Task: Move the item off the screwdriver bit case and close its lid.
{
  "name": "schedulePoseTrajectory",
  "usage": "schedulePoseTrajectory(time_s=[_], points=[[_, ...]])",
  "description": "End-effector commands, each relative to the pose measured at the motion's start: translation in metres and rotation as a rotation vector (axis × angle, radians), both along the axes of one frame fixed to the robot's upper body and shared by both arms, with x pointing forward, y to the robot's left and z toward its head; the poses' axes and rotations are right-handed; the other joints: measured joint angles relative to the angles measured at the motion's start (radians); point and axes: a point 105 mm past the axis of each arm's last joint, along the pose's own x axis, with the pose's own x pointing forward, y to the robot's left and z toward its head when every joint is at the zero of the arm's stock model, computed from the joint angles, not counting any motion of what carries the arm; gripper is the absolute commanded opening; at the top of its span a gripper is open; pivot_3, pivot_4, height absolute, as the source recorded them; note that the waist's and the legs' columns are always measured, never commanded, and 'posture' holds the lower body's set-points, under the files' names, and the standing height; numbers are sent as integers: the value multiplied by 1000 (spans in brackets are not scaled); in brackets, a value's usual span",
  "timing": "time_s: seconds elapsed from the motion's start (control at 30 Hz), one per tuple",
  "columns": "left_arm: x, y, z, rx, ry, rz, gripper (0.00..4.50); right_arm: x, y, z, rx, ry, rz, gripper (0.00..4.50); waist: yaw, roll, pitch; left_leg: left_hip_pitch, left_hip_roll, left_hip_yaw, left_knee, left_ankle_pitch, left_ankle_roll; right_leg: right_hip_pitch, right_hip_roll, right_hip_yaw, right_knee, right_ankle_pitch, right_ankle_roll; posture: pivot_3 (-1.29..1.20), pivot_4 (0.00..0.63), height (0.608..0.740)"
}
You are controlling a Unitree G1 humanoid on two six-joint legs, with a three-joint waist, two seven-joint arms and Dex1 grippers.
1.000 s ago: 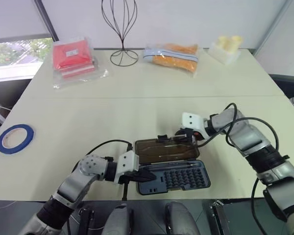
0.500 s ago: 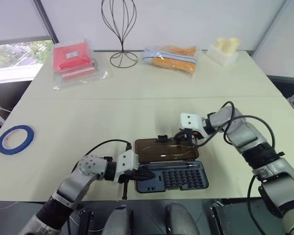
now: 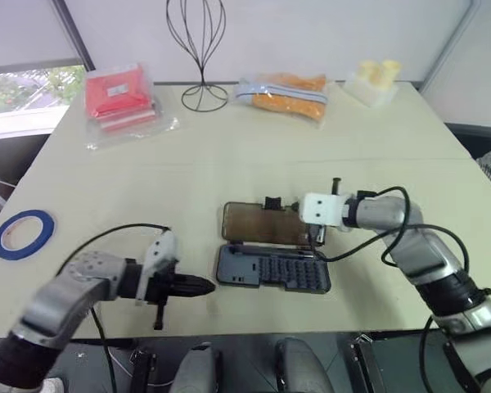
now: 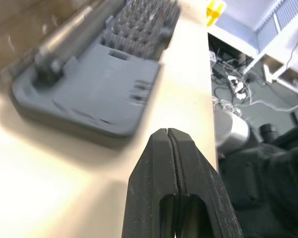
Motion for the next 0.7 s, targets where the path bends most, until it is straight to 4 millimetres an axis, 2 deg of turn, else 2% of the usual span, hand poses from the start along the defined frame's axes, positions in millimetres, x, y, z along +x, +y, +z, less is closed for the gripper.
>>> schedulePoseTrajectory(time_s=[0.03, 0.17, 0.27, 0.53, 0.7], points=[[17, 11, 28, -75, -46, 90, 0, -5, 9, 31, 43, -164, 18, 46, 1, 0, 0, 0, 0, 0, 0, 0, 0, 0, 0, 0, 0, 0, 0, 0, 150, 740], [50, 28, 46, -129, -104, 251, 0, -8, 15, 42, 75, -228, 19, 46, 4, 0, 0, 0, -1, 0, 0, 0, 0, 1, 0, 0, -1, 0, 0, 0, 150, 740], [73, 38, 50, -129, -150, 343, 0, -11, 19, 47, 82, -253, 29, 46, 3, -1, 1, 0, -1, 0, 0, 0, 0, 1, 0, 0, -1, 0, 0, 0, 150, 740], [114, 46, 29, -39, -247, 453, 0, -16, 22, 46, 75, -260, 36, 46, 3, -1, 1, -1, -1, 1, -1, 0, 0, 0, 0, 0, -2, 0, 0, 0, 150, 740], [130, 28, 15, -8, -297, 428, 0, -17, 23, 46, 67, -256, 41, 46, 4, -2, 2, -1, -1, 1, -1, 0, 0, 0, 0, 0, -2, 0, 0, 0, 150, 740]])
